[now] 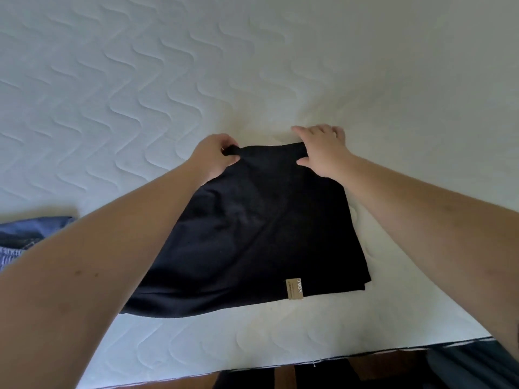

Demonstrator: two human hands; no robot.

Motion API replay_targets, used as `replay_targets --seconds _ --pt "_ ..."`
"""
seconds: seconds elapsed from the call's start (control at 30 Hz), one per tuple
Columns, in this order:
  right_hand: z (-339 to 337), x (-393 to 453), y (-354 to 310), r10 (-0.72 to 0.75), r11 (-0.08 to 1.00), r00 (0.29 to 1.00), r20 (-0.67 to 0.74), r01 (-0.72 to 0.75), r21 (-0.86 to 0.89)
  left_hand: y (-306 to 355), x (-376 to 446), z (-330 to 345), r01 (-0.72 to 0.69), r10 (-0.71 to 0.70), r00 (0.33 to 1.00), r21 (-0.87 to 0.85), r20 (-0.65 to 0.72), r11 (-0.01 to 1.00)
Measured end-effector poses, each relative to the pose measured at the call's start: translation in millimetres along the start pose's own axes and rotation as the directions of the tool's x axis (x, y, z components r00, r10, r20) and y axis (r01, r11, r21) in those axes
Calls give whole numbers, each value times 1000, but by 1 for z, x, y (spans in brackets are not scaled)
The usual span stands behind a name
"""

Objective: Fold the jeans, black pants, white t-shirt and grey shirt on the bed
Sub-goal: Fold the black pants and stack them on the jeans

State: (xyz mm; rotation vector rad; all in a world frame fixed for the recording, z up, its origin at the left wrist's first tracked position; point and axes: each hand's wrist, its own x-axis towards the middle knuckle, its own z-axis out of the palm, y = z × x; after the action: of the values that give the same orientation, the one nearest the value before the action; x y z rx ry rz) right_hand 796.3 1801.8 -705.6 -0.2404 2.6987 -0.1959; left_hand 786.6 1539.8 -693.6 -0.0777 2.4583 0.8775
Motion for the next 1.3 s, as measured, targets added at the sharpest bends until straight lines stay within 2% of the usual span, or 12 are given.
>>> replay_targets --seconds 0.1,0.27,0.33,0.43,0.53,0.67,0.83,0.93,1.03,1.1,1.17,1.3 --pt "-6 6 -4 22 996 998 58 -17 -85 5 -16 -5 -93 91 995 -110 -29 990" --pt "-13 -26 1 -66 993 987 -146 79 84 14 -55 -14 -169 161 985 -147 -62 975" --pt "-13 -52 4 -126 981 950 -286 162 109 11 -71 -8 -162 152 983 -98 -98 982" --pt "-5 -93 8 -236 963 897 -373 268 35 3 -102 10 -205 203 964 8 -170 979" --pt "16 -130 9 -297 950 873 -386 312 -26 -15 -131 39 -378 434 867 243 -246 893" --pt "46 -164 9 -265 964 920 -289 251 -86 -42 -160 78 -465 576 807 458 -133 757" --pt "64 -182 4 -78 997 983 -164 72 -38 -56 -178 107 -412 478 878 516 6 751" --pt "67 -186 -6 101 985 978 -184 -72 158 -57 -180 112 -389 448 894 528 18 755" --pt "62 -176 -7 421 798 892 -167 -277 535 -56 -180 110 -371 452 889 470 -69 801" --pt "55 -162 -1 578 586 816 9 -423 691 -57 -178 107 -339 426 896 431 -123 837" --pt "51 -149 6 589 475 789 175 -513 715 -58 -175 106 -264 363 912 401 -193 877" --pt "51 -140 11 449 517 833 323 -537 666 -61 -172 104 -107 233 926 386 -297 916"
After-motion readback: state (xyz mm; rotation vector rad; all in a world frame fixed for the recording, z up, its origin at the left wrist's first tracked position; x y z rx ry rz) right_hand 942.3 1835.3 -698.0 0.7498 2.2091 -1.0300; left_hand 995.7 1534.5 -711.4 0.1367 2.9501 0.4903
